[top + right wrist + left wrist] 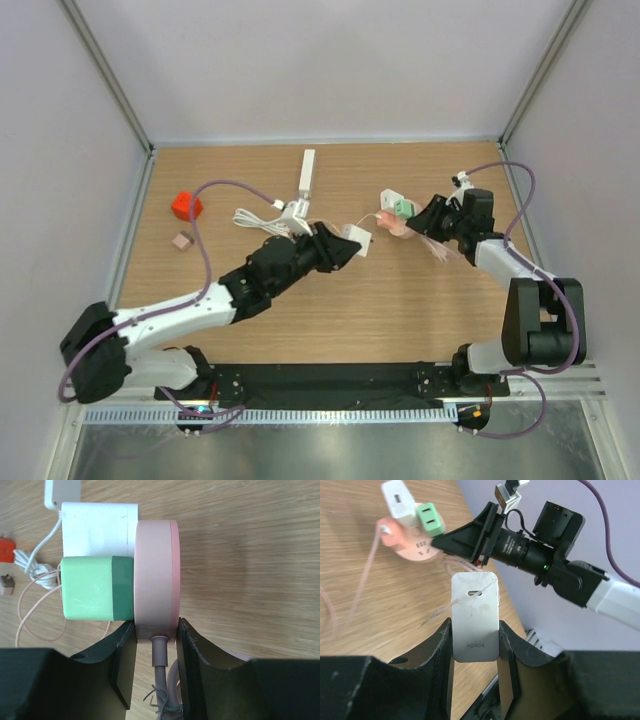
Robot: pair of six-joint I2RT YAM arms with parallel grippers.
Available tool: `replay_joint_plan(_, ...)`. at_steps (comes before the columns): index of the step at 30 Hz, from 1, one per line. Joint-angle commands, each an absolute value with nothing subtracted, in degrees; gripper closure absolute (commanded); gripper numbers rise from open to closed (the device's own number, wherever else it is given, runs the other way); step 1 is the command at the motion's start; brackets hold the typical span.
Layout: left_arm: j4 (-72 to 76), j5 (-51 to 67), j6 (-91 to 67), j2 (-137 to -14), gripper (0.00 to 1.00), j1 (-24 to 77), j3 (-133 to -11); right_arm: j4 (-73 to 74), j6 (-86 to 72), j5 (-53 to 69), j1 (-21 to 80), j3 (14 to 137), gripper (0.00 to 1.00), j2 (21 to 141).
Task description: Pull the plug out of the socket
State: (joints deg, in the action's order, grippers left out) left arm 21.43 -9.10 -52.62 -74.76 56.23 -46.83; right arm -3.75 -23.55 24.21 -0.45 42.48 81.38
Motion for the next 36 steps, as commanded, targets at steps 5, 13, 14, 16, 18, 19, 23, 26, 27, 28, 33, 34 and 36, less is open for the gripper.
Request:
replay_joint_plan(5,11.97,-22.22,-45.79,-48.81,1.0,49.23,-29.9,-15.47,-24.17,37.18,-1.76,43.33,0.99,78.22)
replay_joint_plan(13,-2.63,-28.57,-55.36,-24.53,1.0,26.91,-15.48,-17.05,-26.54,39.55,-3.08,42.89,0.99,78.05)
replay_joint_plan(14,-2.55,-26.56,-55.72,-24.52,1.0,24.55,-13.99,-17.14,-26.72,39.72,-3.16,42.89,0.99,78.13)
replay_joint_plan(16,-0.54,-23.4,-56.42,-28.18,1.0,18.04,-13.36,-17.31,-27.16,39.99,-3.25,42.8,0.99,78.22)
replay_joint_plan(18,3.22,-16.39,-56.34,-33.19,1.0,11.56,-13.88,-17.4,-27.33,40.17,-3.34,42.8,0.99,78.22)
replay_joint_plan(19,4.47,-13.74,-56.25,-38.62,1.0,9.51,-14.5,-17.49,-27.42,40.25,-3.43,42.8,0.99,78.22)
replay_joint_plan(23,10.1,-6.68,-55.81,-51.75,1.0,2.73,-18.8,-17.67,-27.69,40.69,-3.87,42.8,0.99,78.13)
replay_joint_plan(26,12.74,-6.68,-55.55,-60.95,1.0,0.97,-23.02,-17.93,-28.21,41.04,-4.22,42.89,0.99,78.49)
replay_joint_plan(27,13.27,-6.42,-55.37,-63.43,1.0,0.44,-25.29,-18.02,-28.39,41.22,-4.31,42.98,0.99,78.57)
replay_joint_plan(28,13.62,-5.81,-55.37,-65.28,1.0,0.27,-26.18,-18.02,-28.39,41.31,-4.31,42.98,0.99,78.66)
replay_joint_plan(33,16.61,-4.84,-55.37,-75.39,0.96,-4.91,-29.7,-18.54,-29.0,41.66,-4.57,42.89,0.99,78.84)
replay_joint_plan(34,17.05,-4.49,-55.37,-76.72,0.93,-5.53,-30.75,-18.54,-29.09,41.92,-4.57,42.98,0.99,78.92)
replay_joint_plan(36,17.4,-3.43,-55.37,-80.22,0.84,-7.38,-31.99,-18.63,-29.18,42.1,-4.57,42.98,0.99,79.36)
